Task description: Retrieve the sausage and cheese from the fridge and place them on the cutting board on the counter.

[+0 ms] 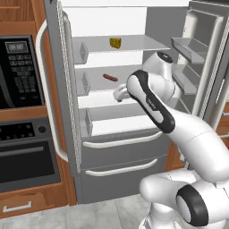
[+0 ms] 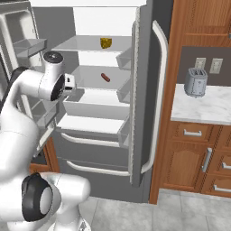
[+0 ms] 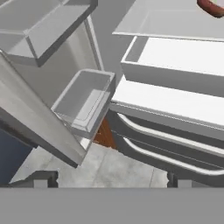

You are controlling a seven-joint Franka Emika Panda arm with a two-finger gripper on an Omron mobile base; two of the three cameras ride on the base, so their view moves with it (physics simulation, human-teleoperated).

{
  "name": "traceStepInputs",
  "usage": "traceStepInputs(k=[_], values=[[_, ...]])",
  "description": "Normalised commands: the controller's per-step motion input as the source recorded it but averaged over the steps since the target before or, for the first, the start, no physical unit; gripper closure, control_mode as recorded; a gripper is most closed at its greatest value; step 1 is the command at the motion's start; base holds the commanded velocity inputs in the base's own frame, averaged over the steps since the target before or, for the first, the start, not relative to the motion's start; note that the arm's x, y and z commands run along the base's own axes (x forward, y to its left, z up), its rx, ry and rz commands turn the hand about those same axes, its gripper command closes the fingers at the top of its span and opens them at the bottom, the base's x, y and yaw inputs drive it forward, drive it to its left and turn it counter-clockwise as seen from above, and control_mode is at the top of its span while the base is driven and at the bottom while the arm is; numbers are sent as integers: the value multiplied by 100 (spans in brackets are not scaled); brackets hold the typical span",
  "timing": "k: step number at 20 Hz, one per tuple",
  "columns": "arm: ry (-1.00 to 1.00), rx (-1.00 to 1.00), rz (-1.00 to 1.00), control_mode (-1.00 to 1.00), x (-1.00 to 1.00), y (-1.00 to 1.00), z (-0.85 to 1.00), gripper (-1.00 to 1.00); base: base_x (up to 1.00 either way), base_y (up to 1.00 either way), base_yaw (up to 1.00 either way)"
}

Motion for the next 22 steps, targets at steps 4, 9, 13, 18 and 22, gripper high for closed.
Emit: traceStepInputs(k=[4,9,13,18,22], values=[[0,-24,0,-100,-37,-50,-9,-100,0,0,0],[1,-12,-5,-100,-55,-41,-14,-100,0,0,0],[0,-1,-3,-100,-63,-19,-21,-100,0,0,0],[0,-1,-6,-100,-57,-6,-19,-100,0,0,0],[1,0,-13,-100,-30,-14,-25,-100,0,0,0]])
